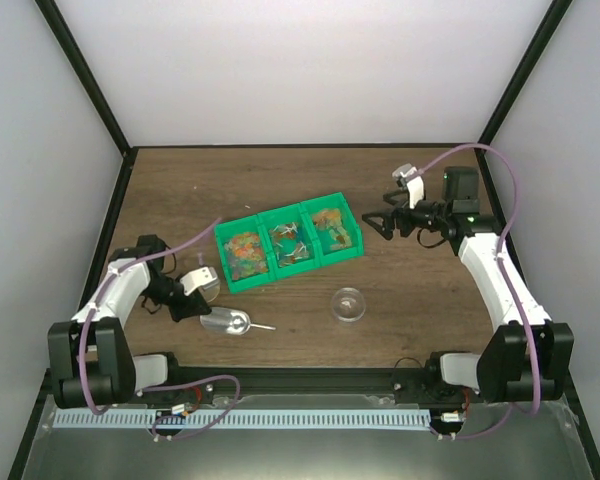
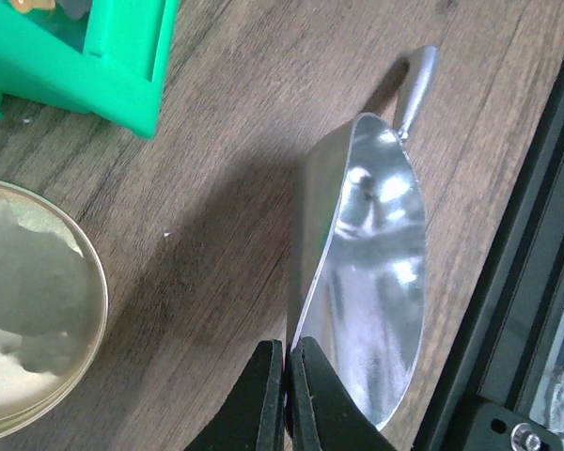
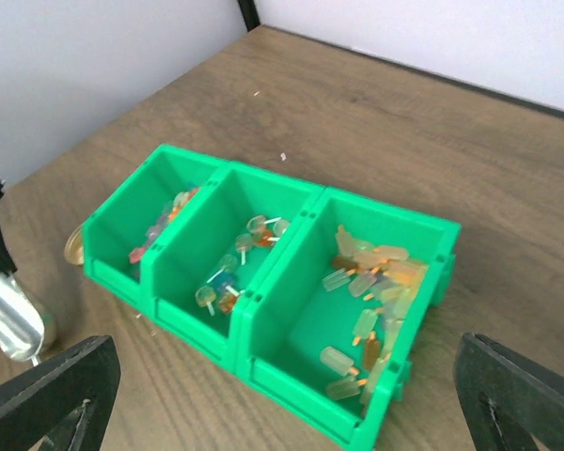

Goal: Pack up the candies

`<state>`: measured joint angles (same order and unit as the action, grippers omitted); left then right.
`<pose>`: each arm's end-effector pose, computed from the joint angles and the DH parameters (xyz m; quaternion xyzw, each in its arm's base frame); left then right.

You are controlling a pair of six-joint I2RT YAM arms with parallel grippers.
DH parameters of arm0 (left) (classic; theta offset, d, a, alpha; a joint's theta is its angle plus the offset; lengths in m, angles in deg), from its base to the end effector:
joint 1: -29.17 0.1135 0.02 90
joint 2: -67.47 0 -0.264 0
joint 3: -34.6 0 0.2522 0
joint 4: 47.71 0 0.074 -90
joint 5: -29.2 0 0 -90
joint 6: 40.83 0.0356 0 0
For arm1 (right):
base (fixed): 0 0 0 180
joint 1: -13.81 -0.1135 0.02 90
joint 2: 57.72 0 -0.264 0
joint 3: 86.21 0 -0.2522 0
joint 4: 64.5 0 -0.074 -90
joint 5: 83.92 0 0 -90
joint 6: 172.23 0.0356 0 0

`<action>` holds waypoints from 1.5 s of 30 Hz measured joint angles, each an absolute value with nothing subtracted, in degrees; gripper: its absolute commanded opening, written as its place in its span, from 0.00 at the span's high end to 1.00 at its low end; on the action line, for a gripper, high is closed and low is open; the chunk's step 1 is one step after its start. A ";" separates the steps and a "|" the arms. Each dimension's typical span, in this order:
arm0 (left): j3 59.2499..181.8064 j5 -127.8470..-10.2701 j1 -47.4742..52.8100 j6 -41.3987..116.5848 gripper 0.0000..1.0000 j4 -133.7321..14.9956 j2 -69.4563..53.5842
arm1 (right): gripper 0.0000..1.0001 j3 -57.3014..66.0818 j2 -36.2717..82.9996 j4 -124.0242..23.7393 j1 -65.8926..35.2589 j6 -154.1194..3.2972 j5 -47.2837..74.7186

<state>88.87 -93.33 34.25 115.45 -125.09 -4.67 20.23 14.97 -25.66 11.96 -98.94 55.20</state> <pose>0.1706 -0.0041 0.1838 0.4771 0.8320 -0.2529 0.1275 0.2693 0.0356 0.3095 -0.3117 0.7773 0.3188 0.4439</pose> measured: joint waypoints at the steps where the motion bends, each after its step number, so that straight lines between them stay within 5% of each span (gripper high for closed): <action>1: 89.18 -93.48 34.25 115.52 0.96 -125.81 -4.52 | 0.00 20.67 14.84 -25.53 11.64 -98.89 55.44; 21: 110.18 -106.01 33.66 113.68 0.96 -137.98 -11.03 | 0.06 28.74 4.19 -29.48 -25.32 -107.44 42.11; 27: 112.67 -112.61 33.13 109.51 0.96 -138.03 -13.04 | 0.17 29.31 6.64 -34.57 -27.58 -110.87 38.00; 34: 112.87 -119.21 30.05 104.92 0.96 -136.61 -13.04 | 0.45 29.52 8.59 -40.08 -29.22 -113.38 37.54; 45: 112.87 -123.45 27.98 104.13 0.96 -136.87 -13.06 | 0.60 29.52 10.25 -41.42 -29.70 -116.73 38.59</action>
<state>112.87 -123.45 27.98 104.13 -136.87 -13.06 29.52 10.25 -41.42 -29.70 -116.73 38.59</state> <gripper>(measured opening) 0.039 0.440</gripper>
